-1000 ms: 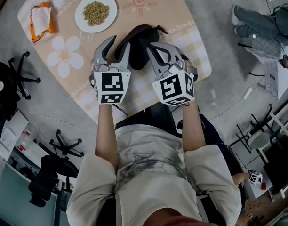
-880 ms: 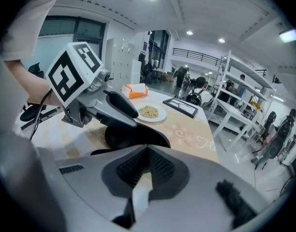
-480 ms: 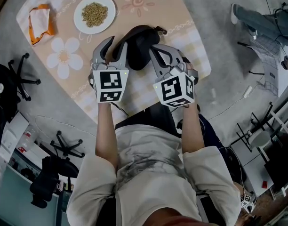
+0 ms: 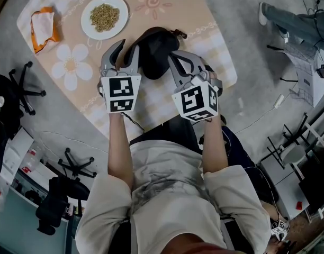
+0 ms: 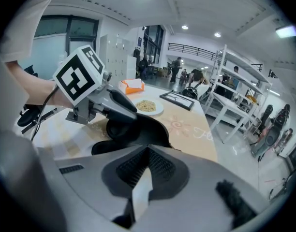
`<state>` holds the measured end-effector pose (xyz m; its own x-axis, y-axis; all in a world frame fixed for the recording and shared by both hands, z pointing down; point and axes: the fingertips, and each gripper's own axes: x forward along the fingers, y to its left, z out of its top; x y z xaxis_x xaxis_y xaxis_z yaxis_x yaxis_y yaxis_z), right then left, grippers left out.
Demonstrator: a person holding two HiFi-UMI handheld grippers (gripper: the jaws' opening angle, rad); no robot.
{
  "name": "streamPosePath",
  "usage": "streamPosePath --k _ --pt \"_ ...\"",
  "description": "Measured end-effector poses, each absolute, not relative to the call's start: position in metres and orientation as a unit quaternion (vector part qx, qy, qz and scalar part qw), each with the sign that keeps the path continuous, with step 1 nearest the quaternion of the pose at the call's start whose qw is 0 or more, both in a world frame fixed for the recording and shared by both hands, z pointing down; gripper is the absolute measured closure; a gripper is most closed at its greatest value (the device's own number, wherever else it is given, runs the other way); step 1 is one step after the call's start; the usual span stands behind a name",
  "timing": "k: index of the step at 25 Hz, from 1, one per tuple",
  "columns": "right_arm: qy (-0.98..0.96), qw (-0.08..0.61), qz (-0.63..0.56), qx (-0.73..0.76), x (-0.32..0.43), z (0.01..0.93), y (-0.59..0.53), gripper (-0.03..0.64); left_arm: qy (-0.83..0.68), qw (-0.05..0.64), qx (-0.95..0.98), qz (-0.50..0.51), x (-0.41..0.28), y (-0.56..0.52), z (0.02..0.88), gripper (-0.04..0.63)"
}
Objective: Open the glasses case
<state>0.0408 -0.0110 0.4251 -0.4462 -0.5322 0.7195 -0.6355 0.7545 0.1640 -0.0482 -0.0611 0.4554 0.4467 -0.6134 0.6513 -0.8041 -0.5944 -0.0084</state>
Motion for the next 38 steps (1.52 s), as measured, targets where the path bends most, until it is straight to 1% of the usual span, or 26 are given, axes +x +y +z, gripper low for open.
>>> streamPosePath --k 3,5,8,16,26,34,37,38 --pt "-0.847 0.398 0.073 0.345 0.043 0.427 -0.010 0.601 -0.423 0.159 0.837 0.308 -0.049 -0.062 0.457 0.457" --pt "-0.840 0.415 0.079 0.341 0.048 0.434 -0.006 0.601 -0.424 0.160 0.835 0.312 -0.048 -0.063 0.460 0.462" --pt "-0.831 0.432 0.087 0.341 0.055 0.450 0.003 0.600 -0.424 0.167 0.831 0.319 -0.048 -0.063 0.468 0.489" --pt "-0.844 0.366 0.107 0.377 0.057 0.443 0.000 0.600 -0.419 0.156 0.844 0.297 -0.040 -0.063 0.459 0.528" --pt "-0.877 0.228 0.130 0.403 0.051 0.404 -0.009 0.600 -0.408 0.088 0.880 0.228 -0.024 -0.055 0.415 0.528" --pt "-0.882 0.210 0.134 0.400 0.049 0.392 -0.006 0.600 -0.408 0.098 0.885 0.202 -0.027 -0.045 0.402 0.503" --pt "-0.886 0.192 0.140 0.398 0.044 0.385 -0.003 0.601 -0.419 0.090 0.880 0.203 -0.033 -0.042 0.398 0.543" --pt "-0.888 0.185 0.141 0.396 0.043 0.382 -0.002 0.601 -0.424 0.087 0.879 0.201 -0.035 -0.042 0.395 0.576"
